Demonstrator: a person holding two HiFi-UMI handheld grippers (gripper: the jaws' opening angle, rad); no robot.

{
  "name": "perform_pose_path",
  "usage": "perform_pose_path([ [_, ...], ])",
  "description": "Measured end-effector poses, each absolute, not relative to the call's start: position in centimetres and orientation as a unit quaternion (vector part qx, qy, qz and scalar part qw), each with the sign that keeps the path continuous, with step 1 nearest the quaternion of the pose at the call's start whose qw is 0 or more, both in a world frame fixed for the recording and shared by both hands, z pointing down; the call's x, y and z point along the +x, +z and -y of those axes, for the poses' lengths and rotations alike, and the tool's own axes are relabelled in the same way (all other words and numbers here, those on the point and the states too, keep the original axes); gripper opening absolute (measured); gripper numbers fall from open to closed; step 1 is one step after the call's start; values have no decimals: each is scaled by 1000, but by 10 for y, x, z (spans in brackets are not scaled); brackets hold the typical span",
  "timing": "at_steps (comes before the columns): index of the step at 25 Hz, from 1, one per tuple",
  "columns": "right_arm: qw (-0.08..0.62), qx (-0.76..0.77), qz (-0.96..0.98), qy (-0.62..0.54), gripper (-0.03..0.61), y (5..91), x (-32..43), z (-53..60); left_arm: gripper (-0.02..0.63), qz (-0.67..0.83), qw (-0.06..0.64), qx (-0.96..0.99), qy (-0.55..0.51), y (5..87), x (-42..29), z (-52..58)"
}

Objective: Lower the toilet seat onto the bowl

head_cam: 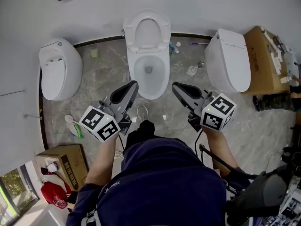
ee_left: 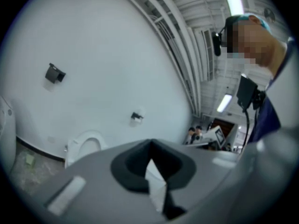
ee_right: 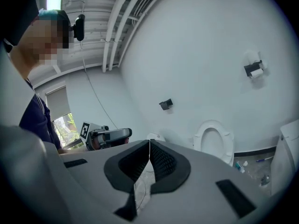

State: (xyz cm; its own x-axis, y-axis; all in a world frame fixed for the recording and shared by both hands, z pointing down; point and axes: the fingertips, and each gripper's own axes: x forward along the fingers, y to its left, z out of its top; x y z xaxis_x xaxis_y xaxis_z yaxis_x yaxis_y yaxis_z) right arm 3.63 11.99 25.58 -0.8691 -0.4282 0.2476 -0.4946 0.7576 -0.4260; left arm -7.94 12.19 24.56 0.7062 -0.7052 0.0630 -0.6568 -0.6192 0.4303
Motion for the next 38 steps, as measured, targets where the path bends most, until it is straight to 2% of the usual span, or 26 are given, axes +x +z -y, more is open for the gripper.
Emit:
perform_pose_path([
  [8,78,267,924,264,6,265,-10,-54,3,359,228,904,-48,250,-125,-56],
  [17,71,276,921,265,6,270,-34,-8,3,348,227,909,-32,257,-142,-10],
  [30,72,264,924,268,6,284,-35,55,3,366,236,900,-17,269,-144,38],
  [38,84,231,932,268,8,300,-14,104,3,394,247,886,-1,283,-120,72],
])
